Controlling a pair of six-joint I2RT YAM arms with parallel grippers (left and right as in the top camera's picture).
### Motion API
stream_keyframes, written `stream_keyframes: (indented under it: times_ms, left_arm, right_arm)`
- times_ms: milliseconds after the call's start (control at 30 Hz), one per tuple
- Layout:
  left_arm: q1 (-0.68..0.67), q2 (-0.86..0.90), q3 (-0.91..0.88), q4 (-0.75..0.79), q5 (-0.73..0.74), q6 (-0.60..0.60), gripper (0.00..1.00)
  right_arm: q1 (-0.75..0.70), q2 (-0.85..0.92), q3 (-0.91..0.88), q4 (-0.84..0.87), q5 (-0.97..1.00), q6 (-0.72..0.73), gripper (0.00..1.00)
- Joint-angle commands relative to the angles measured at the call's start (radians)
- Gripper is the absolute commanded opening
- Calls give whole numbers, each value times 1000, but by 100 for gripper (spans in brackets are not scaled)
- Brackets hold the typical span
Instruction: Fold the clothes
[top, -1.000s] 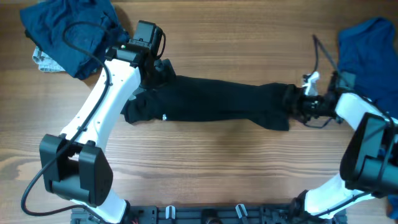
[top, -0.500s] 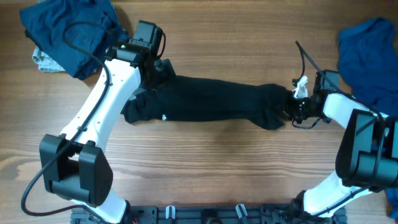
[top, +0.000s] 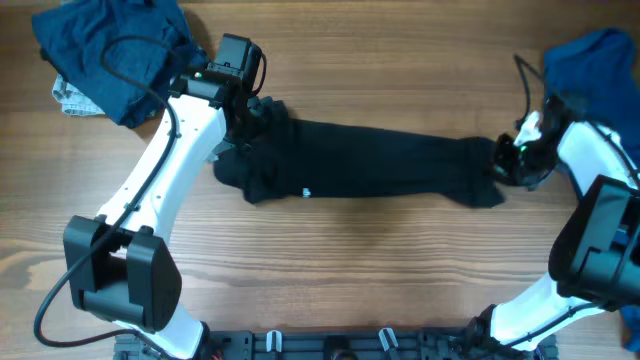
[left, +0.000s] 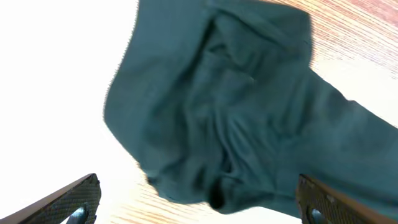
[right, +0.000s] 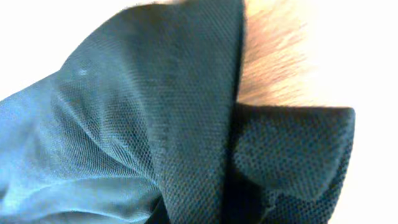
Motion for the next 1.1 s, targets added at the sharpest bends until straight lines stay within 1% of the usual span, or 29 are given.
stream_keyframes:
  times_ms: [0, 67, 200, 333, 400, 600, 633, 667, 700, 767, 800, 867, 933, 1067]
  left_arm:
    - [-2, 5, -7, -2, 4, 2, 100]
    - [-2, 5, -7, -1, 4, 2, 100]
    - [-2, 5, -7, -1, 4, 2, 100]
    - [-2, 5, -7, -1, 4, 2, 100]
    - [-2, 5, -7, -1, 4, 2, 100]
    - [-2, 5, -7, -3, 4, 2, 100]
    - [-2, 5, -7, -3, 4, 2, 100]
    - [-2, 5, -7, -4, 4, 2, 100]
    - [-2, 5, -7, -5, 4, 2, 100]
    - [-2, 5, -7, -6, 4, 2, 100]
    - [-2, 5, -7, -6, 4, 2, 100]
    - [-2, 5, -7, -6, 4, 2, 100]
    - [-2, 5, -7, -6, 4, 2, 100]
    - [-2, 5, -7, -6, 4, 2, 100]
  right_arm:
    - [4, 12, 139, -85, 128, -35, 4]
    - [20, 9, 178, -126, 129, -65, 4]
    - [87, 9, 183, -153, 198, -68, 4]
    - [201, 10, 181, -151, 273, -48, 4]
    - [273, 10, 180, -151, 333, -7, 4]
    - [413, 12, 157, -112, 337, 12, 6]
    - [425, 12, 146, -100, 337, 23, 9]
    - [440, 12, 132, -88, 336, 24, 15]
    - [449, 13, 122, -84, 332, 26, 23]
    - [466, 13, 109, -83, 322, 31, 61]
    - [467, 13, 109, -83, 322, 31, 69]
    - [468, 13, 109, -82, 322, 35, 70]
    - [468, 13, 109, -78, 309, 67, 70]
    - [468, 12, 115, -42, 187, 45, 69]
